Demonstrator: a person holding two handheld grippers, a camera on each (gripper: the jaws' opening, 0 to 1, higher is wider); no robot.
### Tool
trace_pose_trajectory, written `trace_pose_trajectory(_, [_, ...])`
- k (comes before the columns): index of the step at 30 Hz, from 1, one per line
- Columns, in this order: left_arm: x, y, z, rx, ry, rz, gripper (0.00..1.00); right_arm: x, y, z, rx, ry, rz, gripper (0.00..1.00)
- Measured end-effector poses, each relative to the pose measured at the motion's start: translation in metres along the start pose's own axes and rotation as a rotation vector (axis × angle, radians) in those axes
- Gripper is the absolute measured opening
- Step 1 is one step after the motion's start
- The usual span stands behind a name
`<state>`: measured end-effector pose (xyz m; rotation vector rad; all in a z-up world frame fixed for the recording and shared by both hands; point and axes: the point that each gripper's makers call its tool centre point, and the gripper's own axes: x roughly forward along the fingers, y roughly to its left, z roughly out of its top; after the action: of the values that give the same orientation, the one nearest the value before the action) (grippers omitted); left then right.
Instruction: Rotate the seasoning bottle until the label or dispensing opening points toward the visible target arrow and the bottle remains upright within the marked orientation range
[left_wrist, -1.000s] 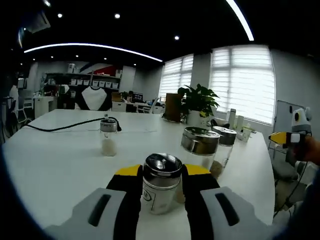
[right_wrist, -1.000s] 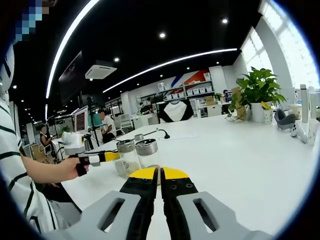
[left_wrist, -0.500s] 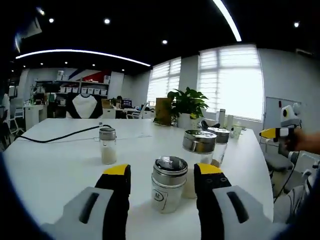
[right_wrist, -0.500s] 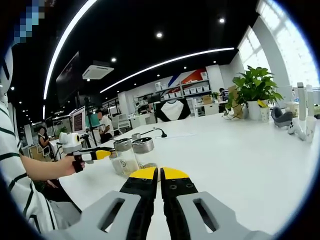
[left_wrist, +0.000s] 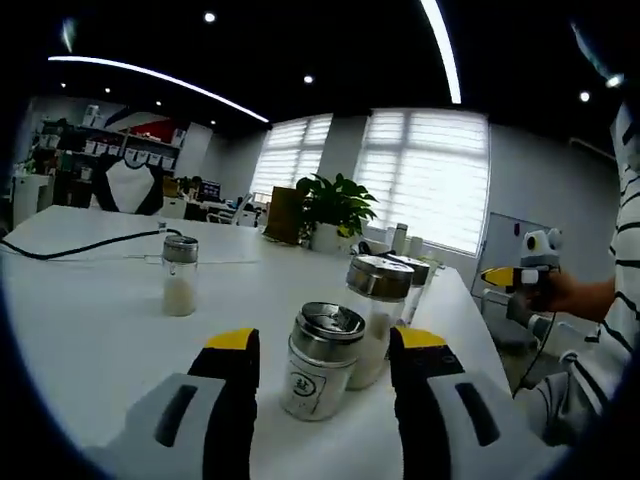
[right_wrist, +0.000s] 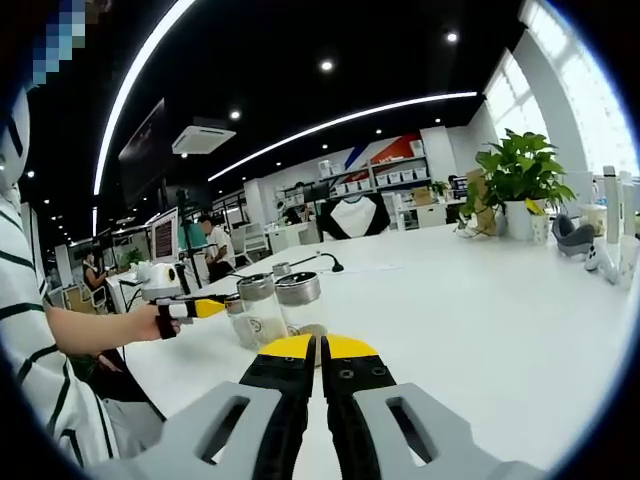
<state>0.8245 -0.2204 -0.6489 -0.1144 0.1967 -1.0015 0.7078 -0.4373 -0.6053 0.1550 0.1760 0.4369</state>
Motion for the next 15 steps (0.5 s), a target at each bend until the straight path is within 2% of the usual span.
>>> trace_pose_trajectory(5, [0.008,-0.002,-0.006,0.030,0.035,0.003,0.54,0.001,0.004,0.003,-0.010,-0.006,0.006,0.00])
trace_pose_trajectory(7, [0.010,-0.003,-0.006,0.045,0.045,0.003,0.50,0.000,0.004,0.003,-0.008,-0.004,0.006,0.00])
trace_pose_trajectory(9, [0.009,-0.003,-0.005,0.070,0.047,0.018,0.39,-0.001,0.004,0.001,-0.012,0.001,0.004,0.00])
trace_pose_trajectory(10, [0.009,0.003,-0.006,0.079,0.053,0.032,0.38,-0.002,0.004,0.001,-0.011,0.001,0.003,0.00])
trace_pose_trajectory(14, [0.010,0.005,-0.005,0.066,0.048,0.047,0.34,-0.005,0.003,0.000,-0.004,-0.001,-0.007,0.00])
trace_pose_trajectory(15, [0.010,0.008,-0.005,0.050,0.047,0.070,0.34,-0.005,0.002,0.000,-0.006,-0.001,-0.007,0.00])
